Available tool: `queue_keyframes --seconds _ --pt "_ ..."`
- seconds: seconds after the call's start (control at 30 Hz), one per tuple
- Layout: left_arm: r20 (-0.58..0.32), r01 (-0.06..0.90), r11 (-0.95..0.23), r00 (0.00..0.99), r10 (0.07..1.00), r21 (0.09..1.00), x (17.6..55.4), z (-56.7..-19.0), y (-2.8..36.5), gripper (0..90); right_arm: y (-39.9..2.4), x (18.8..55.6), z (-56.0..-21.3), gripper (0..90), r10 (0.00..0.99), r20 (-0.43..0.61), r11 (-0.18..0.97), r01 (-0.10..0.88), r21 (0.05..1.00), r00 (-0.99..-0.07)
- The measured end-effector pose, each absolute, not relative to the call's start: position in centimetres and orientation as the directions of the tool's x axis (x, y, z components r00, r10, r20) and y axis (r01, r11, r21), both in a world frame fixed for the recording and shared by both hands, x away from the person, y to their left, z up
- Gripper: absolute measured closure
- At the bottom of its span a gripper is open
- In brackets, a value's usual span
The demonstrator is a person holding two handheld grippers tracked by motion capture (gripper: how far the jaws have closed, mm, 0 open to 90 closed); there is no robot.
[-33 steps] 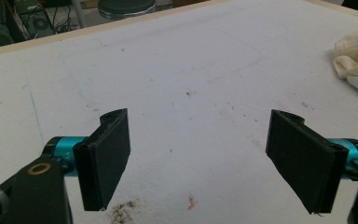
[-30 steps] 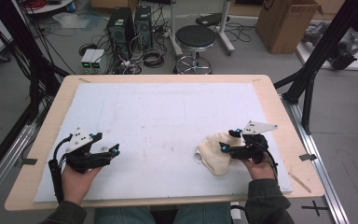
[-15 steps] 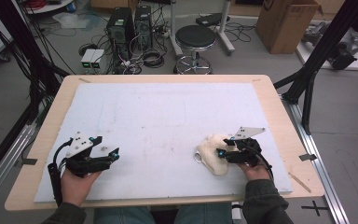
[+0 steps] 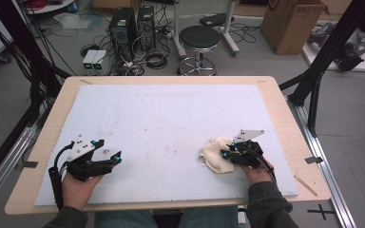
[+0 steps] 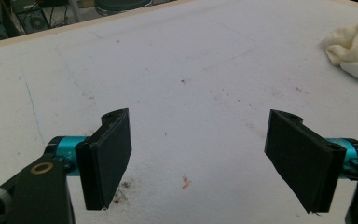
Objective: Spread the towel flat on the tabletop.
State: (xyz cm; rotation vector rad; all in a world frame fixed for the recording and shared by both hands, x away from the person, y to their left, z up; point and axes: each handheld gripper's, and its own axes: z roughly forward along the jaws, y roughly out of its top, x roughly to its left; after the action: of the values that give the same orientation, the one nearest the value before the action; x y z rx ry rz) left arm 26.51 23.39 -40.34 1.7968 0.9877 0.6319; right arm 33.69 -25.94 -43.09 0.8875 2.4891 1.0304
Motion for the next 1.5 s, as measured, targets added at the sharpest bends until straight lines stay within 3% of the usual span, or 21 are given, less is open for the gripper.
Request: queue_keyframes --seconds 0.27,0.77,1.5 --pt "-0.013 0.348 -0.199 0.522 0.853 0.916 26.4 -40.3 23.9 23.7 -26.6 33.7 -41.7 75.9 0.657 0.05 0.471 0.462 0.752 -0.752" --pt "-0.008 0.336 -0.198 0.524 0.852 0.921 26.4 -40.1 24.2 24.4 -23.5 34.3 -35.5 76.2 0.607 0.041 0.464 0.395 0.793 -0.794" --pt "0.0 0.32 -0.195 0.52 0.854 0.927 26.1 -39.8 24.3 24.4 -18.0 36.5 -31.5 76.4 0.532 0.092 0.411 0.352 0.841 -0.842"
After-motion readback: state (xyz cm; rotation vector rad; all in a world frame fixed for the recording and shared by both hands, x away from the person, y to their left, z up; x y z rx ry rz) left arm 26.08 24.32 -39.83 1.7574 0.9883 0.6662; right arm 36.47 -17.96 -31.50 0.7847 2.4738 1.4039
